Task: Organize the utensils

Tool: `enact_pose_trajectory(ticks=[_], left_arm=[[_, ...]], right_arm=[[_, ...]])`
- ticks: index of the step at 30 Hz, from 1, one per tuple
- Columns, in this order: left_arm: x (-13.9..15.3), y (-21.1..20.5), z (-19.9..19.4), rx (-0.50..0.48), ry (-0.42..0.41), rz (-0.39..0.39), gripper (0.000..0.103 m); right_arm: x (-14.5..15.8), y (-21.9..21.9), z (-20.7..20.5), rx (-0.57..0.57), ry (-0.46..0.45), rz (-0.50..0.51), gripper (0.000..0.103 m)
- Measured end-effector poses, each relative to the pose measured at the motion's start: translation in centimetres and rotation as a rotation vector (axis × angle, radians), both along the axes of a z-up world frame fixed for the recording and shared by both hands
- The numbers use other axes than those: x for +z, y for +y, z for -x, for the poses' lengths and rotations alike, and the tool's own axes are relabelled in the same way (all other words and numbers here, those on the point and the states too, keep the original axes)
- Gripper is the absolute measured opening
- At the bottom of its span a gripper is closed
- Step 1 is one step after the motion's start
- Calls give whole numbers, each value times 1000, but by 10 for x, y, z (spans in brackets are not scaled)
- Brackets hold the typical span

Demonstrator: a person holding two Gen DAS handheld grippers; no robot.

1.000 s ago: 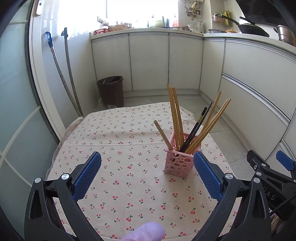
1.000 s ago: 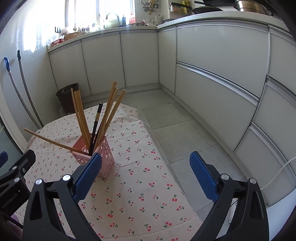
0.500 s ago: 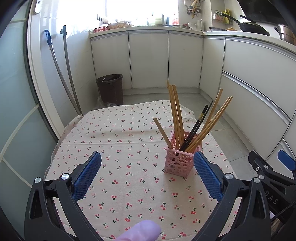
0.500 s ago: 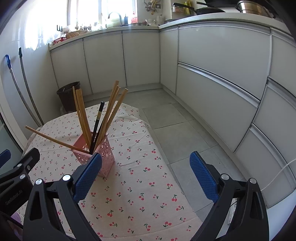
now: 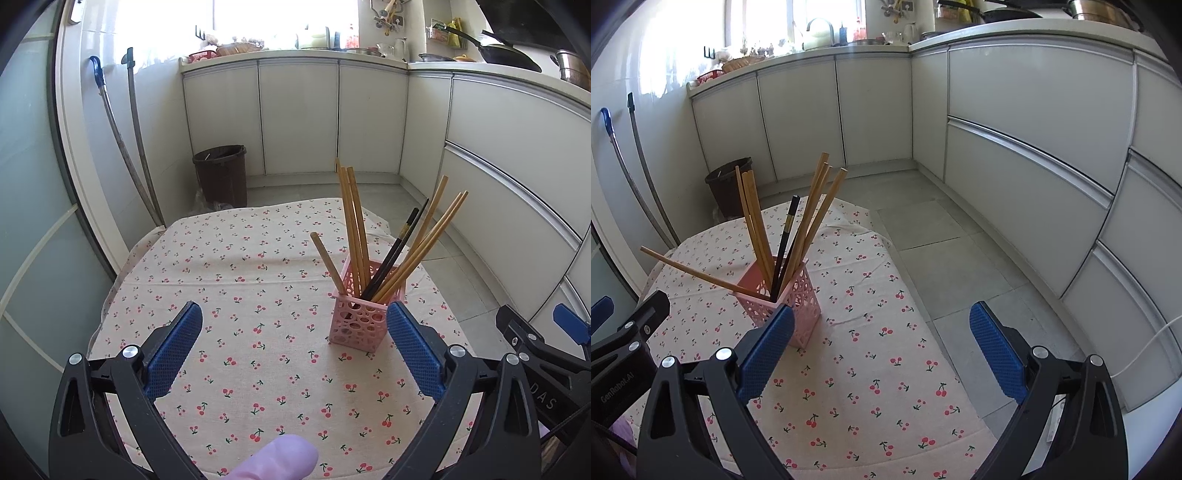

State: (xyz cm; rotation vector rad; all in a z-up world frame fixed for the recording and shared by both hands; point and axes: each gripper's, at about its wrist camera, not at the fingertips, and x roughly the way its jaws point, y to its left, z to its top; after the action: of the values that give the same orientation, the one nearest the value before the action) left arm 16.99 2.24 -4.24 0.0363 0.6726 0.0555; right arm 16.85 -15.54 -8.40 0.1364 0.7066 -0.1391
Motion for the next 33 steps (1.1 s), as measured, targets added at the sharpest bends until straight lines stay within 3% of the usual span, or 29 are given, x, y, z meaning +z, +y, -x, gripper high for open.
enact_pose_trajectory(ticks=[33], left_arm=[[1,0,0,2,4,5,96]], right_arm=[[-4,-1,-1,-3,18,-11,93]])
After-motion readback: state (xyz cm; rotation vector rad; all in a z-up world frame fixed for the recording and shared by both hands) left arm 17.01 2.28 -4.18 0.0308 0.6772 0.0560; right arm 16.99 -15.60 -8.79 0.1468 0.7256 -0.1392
